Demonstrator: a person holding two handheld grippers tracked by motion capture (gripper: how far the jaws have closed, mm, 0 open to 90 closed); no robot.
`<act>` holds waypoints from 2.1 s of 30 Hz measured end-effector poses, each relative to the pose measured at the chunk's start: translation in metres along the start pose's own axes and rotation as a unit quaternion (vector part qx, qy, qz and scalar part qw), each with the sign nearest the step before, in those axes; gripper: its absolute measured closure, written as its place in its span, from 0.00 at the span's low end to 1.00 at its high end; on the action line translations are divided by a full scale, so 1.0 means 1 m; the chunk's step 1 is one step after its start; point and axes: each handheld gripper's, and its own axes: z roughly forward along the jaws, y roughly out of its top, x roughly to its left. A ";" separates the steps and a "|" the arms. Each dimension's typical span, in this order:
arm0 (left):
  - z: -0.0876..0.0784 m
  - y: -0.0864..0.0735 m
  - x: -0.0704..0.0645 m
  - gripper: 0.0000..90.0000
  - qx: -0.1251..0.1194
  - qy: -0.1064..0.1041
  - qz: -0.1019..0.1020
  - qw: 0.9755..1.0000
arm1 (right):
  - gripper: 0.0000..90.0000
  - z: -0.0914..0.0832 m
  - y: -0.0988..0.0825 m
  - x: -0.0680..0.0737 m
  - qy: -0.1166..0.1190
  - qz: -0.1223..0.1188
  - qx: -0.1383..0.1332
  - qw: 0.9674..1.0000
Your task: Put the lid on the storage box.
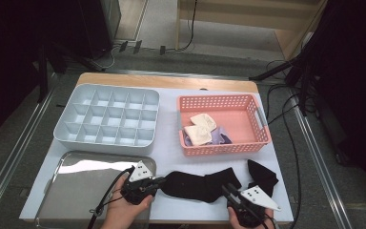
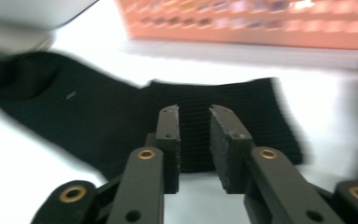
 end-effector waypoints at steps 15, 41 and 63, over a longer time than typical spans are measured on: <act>0.006 0.007 0.003 0.99 0.004 -0.012 -0.010 1.000 | 0.90 0.019 0.003 -0.022 -0.059 0.005 0.043 0.997; -0.005 0.006 0.008 0.53 -0.042 -0.006 -0.033 0.999 | 0.40 -0.019 0.013 -0.090 -0.130 0.071 -0.034 0.988; -0.001 0.002 0.007 0.53 -0.039 -0.019 -0.032 0.999 | 0.87 -0.014 0.003 -0.075 -0.148 0.035 -0.035 0.988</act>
